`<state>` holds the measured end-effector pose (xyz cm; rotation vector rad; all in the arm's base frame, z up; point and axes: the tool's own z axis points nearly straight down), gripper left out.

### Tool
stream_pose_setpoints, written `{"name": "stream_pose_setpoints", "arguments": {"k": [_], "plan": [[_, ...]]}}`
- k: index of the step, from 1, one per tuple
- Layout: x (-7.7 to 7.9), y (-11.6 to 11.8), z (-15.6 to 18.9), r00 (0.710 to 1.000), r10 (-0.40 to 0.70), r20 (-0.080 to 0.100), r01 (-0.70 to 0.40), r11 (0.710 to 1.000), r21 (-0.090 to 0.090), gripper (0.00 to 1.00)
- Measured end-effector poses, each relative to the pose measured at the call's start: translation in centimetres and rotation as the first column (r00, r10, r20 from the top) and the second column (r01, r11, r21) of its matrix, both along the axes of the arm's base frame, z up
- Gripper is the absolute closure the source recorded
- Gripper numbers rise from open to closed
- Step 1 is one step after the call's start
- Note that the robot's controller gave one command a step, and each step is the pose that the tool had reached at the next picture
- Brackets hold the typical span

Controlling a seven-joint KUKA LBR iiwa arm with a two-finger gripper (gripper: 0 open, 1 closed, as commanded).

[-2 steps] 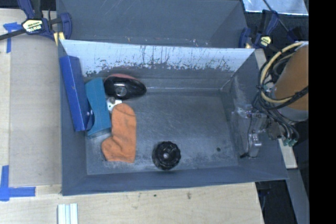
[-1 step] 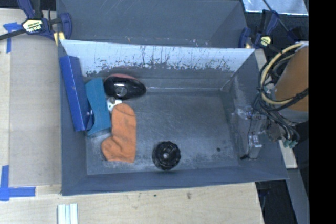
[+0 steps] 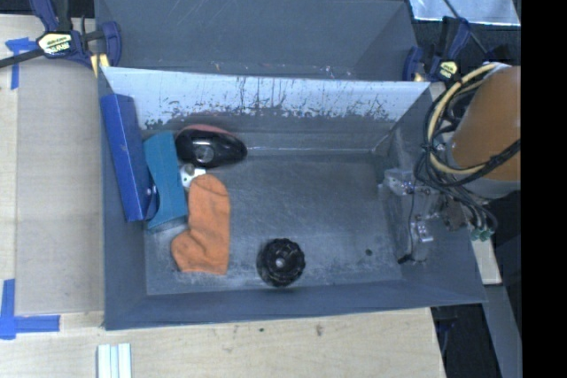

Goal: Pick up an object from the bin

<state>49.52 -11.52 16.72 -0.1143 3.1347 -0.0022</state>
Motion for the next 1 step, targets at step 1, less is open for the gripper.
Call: {"name": "stream_pose_setpoints", "arguments": {"k": [1], "plan": [[-0.49, 1.45, -1.26, 0.995, 0.098, -0.002, -0.098, 0.995, 0.0, 0.0]]}}
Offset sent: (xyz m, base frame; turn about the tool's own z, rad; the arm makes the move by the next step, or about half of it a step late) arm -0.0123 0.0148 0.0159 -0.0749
